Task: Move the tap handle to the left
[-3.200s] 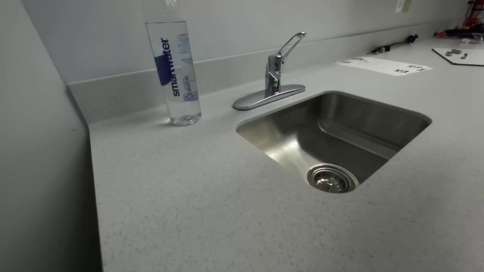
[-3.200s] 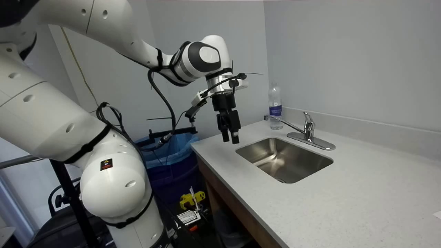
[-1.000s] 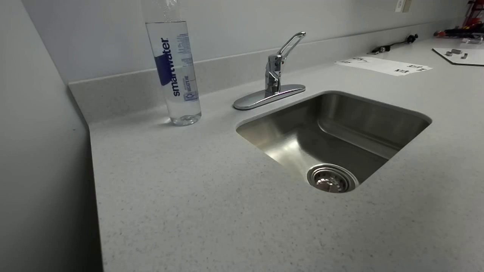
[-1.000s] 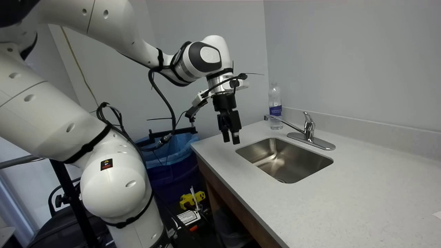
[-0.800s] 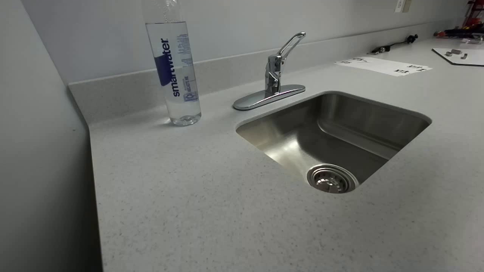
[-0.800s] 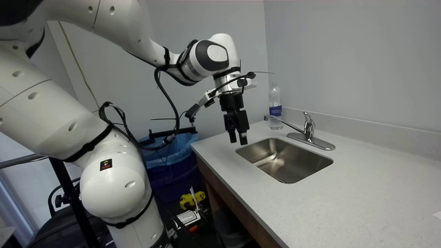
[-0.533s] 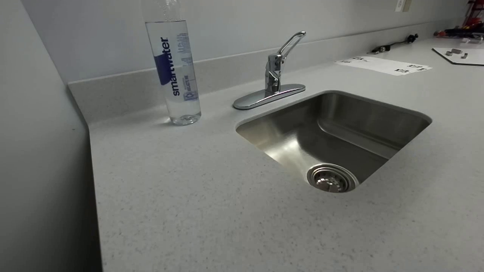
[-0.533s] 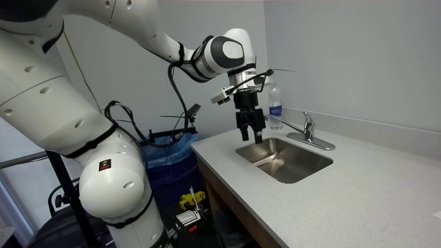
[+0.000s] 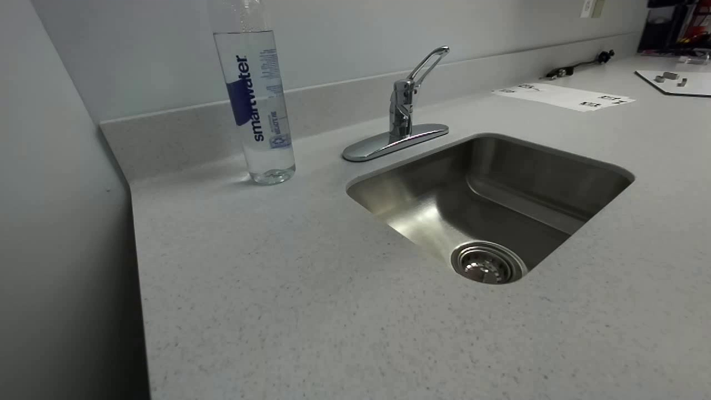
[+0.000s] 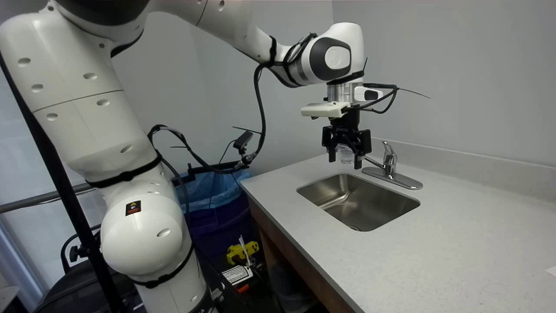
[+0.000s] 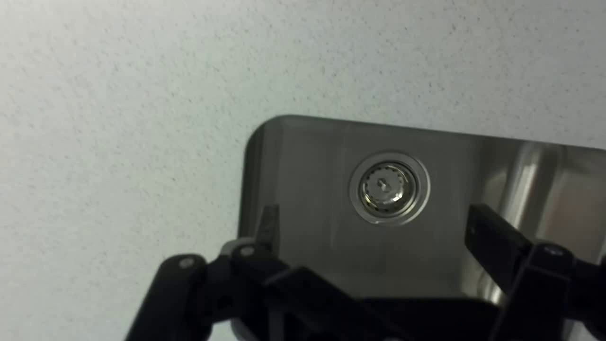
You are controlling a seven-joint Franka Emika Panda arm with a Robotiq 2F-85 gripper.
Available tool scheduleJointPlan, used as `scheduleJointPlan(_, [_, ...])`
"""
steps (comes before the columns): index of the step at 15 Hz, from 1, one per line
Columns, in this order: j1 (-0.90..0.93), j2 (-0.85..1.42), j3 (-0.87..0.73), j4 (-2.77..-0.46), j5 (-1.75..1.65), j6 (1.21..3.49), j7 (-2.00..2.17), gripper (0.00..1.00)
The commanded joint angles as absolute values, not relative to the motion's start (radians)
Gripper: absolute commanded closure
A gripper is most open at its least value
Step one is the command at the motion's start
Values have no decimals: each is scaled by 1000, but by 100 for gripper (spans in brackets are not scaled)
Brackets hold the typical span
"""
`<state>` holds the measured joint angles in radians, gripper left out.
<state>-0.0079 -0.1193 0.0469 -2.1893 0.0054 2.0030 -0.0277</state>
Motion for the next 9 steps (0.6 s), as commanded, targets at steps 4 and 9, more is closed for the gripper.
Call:
scheduleJointPlan(4, [26, -5, 46, -1986, 168, 1946, -155, 0])
scheduleJointPlan(9, [22, -28, 41, -2043, 125, 1985, -116, 0])
